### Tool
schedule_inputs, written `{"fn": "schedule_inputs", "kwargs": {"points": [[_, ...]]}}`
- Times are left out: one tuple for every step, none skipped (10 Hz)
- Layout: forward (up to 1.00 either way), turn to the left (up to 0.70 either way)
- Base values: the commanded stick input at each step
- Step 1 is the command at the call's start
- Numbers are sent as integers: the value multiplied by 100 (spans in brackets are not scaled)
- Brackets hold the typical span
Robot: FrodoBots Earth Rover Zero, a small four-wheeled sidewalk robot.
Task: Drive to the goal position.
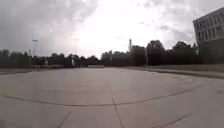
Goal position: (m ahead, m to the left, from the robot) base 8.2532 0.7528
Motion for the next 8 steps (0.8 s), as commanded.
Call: {"fn": "schedule_inputs", "kwargs": {"points": [[70, -1], [70, -1], [70, -1], [70, -1], [70, -1], [70, -1], [70, -1], [70, -1]]}}
